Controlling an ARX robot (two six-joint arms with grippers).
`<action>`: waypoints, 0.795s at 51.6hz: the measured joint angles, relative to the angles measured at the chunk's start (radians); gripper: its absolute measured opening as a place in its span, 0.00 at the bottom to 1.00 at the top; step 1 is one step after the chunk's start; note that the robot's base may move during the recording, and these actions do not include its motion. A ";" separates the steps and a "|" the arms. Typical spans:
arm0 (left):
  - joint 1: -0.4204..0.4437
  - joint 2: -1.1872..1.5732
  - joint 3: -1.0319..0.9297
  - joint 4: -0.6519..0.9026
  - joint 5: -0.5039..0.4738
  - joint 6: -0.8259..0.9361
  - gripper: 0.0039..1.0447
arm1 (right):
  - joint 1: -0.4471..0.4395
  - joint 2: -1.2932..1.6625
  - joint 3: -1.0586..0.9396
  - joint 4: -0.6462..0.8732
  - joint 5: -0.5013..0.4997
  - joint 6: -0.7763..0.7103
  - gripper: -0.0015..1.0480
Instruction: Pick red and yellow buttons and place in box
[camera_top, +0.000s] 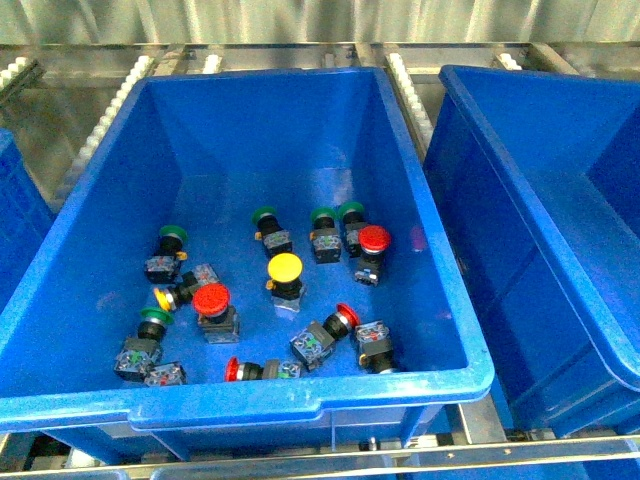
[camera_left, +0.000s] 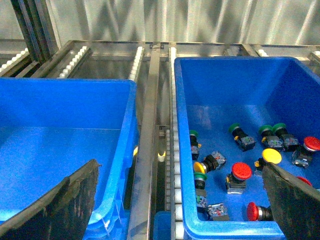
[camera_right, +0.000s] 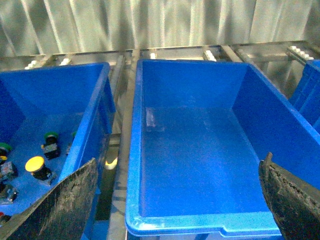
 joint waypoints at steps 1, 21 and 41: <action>0.000 0.000 0.000 0.000 0.000 0.000 0.93 | 0.000 0.000 0.000 0.000 0.000 0.000 0.93; 0.000 0.000 0.000 0.000 0.000 0.000 0.93 | 0.000 0.000 0.000 0.000 0.000 0.000 0.93; 0.000 0.000 0.000 0.000 0.000 0.000 0.93 | 0.000 0.000 0.000 0.000 0.000 0.000 0.93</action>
